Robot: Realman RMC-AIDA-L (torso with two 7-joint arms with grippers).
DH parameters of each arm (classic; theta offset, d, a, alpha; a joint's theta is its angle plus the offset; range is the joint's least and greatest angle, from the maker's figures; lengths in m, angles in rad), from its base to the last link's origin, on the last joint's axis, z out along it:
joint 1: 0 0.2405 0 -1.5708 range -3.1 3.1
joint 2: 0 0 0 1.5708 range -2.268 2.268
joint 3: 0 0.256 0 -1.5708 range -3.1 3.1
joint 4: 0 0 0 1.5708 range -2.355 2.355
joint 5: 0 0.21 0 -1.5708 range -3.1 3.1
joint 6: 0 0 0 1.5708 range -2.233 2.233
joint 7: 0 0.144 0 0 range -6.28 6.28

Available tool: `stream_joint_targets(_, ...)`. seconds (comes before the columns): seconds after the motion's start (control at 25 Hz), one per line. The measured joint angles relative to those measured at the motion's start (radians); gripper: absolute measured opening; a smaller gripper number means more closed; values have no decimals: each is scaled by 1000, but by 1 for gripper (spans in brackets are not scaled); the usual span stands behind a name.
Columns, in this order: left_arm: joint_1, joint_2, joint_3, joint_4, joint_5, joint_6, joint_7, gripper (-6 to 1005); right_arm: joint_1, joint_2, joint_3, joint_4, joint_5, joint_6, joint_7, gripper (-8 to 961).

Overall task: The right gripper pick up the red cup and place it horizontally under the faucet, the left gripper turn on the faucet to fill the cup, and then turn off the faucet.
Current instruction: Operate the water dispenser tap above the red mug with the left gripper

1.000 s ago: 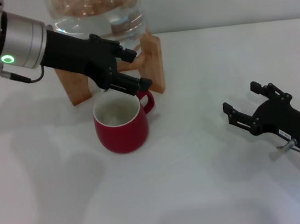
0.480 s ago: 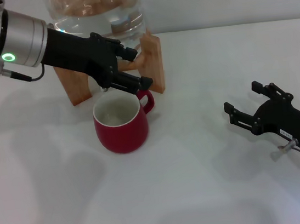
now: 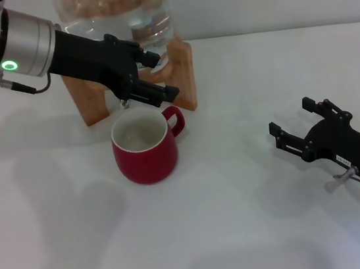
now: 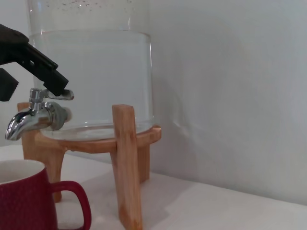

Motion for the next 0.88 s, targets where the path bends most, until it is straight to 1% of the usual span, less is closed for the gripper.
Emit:
stream_joint_targets(0.36, -2, 0, 0, 8, 0, 2, 6, 870, 0, 0, 1, 0, 0, 0, -1, 875)
stream_joint_targets(0.48, -3, 0, 0, 27, -6, 10, 8, 871, 0, 0, 1, 0, 0, 0, -2, 875)
stream_joint_targets(0.76, -5, 0, 0, 54, -78, 38, 24, 871, 0, -2, 1, 0, 0, 0, -4, 875)
stream_joint_targets(0.88, 7, 0, 0, 59, -153, 47, 38, 870, 0, -2, 2, 0, 0, 0, -4, 875)
